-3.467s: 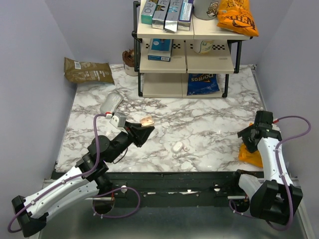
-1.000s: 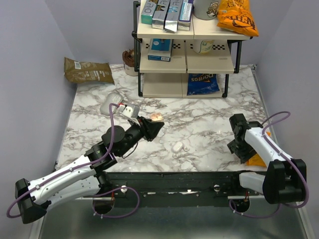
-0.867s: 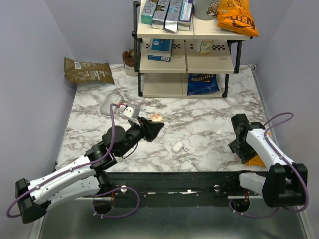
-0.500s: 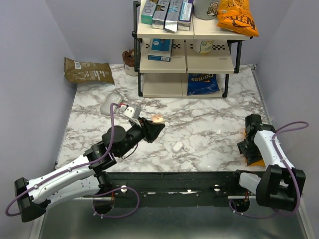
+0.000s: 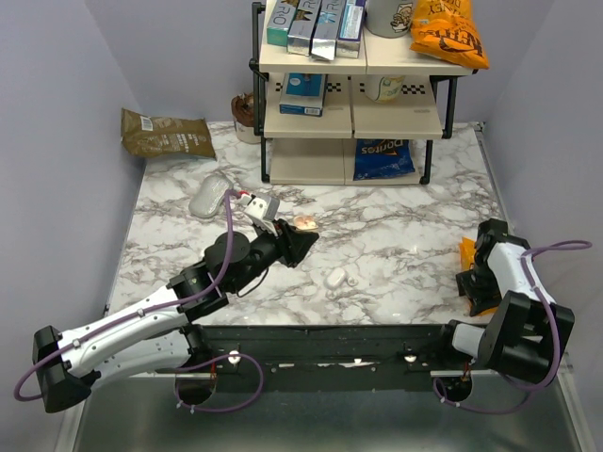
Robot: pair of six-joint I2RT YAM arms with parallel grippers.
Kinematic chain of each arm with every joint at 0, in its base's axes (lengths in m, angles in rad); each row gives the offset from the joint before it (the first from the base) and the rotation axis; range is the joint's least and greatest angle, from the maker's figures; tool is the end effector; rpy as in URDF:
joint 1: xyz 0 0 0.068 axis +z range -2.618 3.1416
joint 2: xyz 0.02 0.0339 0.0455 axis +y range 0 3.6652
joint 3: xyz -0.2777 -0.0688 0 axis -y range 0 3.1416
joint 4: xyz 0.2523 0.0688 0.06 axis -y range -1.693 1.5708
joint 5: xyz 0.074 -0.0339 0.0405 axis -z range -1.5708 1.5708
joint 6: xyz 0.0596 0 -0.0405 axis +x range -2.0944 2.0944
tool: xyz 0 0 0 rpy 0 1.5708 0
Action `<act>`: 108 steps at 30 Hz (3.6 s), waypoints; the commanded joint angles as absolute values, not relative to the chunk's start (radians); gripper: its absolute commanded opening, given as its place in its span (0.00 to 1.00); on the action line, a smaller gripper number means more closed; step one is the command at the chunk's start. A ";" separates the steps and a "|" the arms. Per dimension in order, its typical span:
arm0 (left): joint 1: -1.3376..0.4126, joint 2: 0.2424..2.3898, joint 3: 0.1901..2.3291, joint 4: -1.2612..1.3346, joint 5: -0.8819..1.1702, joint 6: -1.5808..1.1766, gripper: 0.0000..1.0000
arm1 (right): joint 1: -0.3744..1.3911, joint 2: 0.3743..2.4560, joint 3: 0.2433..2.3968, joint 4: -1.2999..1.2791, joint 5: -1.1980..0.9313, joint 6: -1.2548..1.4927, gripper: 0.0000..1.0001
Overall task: Insert the wireless bluetooth earbuds into the charging case
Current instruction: Move the left earbud to the corner of the board, then pick up the left earbud from the center of the board.
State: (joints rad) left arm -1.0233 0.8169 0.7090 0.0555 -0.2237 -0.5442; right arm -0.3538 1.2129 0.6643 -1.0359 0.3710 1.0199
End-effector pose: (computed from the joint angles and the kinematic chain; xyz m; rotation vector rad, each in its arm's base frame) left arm 0.1254 -0.1802 0.3415 0.2290 1.7068 -1.0109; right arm 0.1496 -0.0783 0.1637 1.8904 2.3113 -0.5362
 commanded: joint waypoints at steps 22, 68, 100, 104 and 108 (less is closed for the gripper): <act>-1.049 0.879 0.735 0.109 -0.192 -0.552 0.00 | -0.365 1.342 0.669 -0.971 0.403 1.028 0.44; -1.098 0.729 0.629 0.078 -0.296 -0.528 0.00 | 0.239 1.773 1.138 -0.821 0.345 0.919 0.36; -1.094 0.650 0.488 0.179 -0.278 -0.457 0.00 | 0.259 1.442 0.824 -0.732 0.305 0.565 0.65; -1.095 0.664 0.480 0.195 -0.272 -0.460 0.00 | 0.261 1.468 0.844 -0.776 0.302 0.554 0.64; -1.095 0.673 0.482 0.212 -0.268 -0.462 0.00 | 0.259 1.483 0.851 -0.808 0.299 0.551 0.64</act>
State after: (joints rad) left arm -1.0935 0.6682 0.4927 0.1635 -0.2939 -0.4568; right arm 0.2615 1.4628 0.8326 -0.7444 0.3183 0.5701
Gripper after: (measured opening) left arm 0.367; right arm 0.644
